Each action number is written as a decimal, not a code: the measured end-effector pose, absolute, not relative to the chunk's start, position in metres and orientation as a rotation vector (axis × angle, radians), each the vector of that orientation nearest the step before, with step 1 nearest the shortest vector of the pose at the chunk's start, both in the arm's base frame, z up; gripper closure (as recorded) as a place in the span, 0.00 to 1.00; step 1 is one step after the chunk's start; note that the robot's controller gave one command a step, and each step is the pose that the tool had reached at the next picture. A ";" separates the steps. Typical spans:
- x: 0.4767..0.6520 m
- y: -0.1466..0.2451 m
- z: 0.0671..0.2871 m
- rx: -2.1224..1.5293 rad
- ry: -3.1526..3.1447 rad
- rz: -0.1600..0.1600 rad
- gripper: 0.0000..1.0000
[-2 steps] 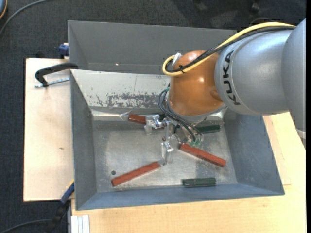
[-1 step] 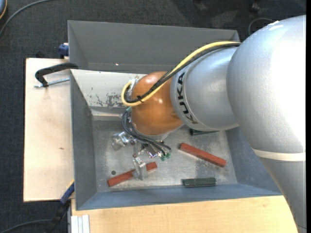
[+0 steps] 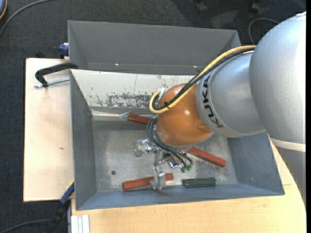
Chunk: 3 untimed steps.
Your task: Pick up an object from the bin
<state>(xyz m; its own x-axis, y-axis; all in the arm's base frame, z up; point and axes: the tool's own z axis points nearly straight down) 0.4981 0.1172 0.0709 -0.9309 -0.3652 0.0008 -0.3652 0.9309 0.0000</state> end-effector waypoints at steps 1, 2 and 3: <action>0.498 0.133 0.152 1.165 -2.930 -0.001 0.00; 0.510 0.099 0.230 1.715 -2.646 0.006 0.00; 0.511 0.042 0.237 2.352 -2.090 0.005 0.00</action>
Offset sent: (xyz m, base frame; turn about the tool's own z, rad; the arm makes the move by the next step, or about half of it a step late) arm -0.0022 0.0141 0.0784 -0.3818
